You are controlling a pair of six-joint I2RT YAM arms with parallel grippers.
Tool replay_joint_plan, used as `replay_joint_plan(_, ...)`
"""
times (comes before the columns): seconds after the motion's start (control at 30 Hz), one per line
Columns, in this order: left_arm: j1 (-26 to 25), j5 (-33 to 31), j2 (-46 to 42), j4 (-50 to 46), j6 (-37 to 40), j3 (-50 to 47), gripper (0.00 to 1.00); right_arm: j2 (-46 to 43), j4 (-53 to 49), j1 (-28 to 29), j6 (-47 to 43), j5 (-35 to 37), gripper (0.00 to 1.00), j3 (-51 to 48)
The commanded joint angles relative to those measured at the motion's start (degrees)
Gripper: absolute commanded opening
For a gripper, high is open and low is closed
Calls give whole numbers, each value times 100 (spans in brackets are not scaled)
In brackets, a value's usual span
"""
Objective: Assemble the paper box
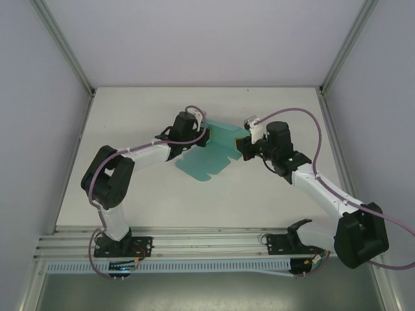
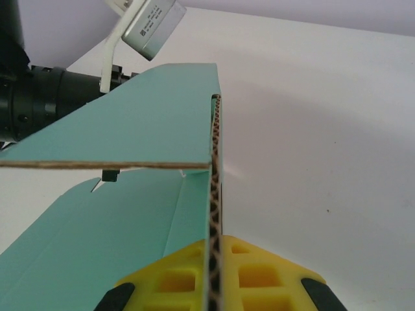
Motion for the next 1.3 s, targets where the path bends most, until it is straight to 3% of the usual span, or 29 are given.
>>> replay_joint_plan(0.0, 413, -2472, 267, -537, 640, -4, 0, -186, -141, 94, 100, -549, 0, 180)
replay_joint_plan(0.13, 405, -1670, 168, -376, 594, -33, 6, -115, -47, 89, 150, -645, 0, 189)
replay_joint_plan(0.27, 403, -335, -65, 49, 433, -170, 0, -25, -31, 91, 173, -656, 1, 175)
replay_joint_plan(0.33, 405, -81, -166, 248, 417, -259, 0, -80, -52, 91, 206, -413, 20, 146)
replay_joint_plan(0.47, 405, -312, -247, 215, 449, -369, 0, -457, -193, 86, 207, 84, 48, 149)
replay_joint_plan(0.7, 405, -190, -381, 409, 459, -699, 0, -1216, -137, 81, 400, 1042, 71, 179)
replay_joint_plan(0.83, 401, -113, -492, 412, 455, -753, 0, -991, -40, 83, 459, 1412, 73, 342)
replay_joint_plan(1.27, 403, 207, -1052, 649, 417, -1151, 0, 437, 140, 89, 589, 884, 72, 675)
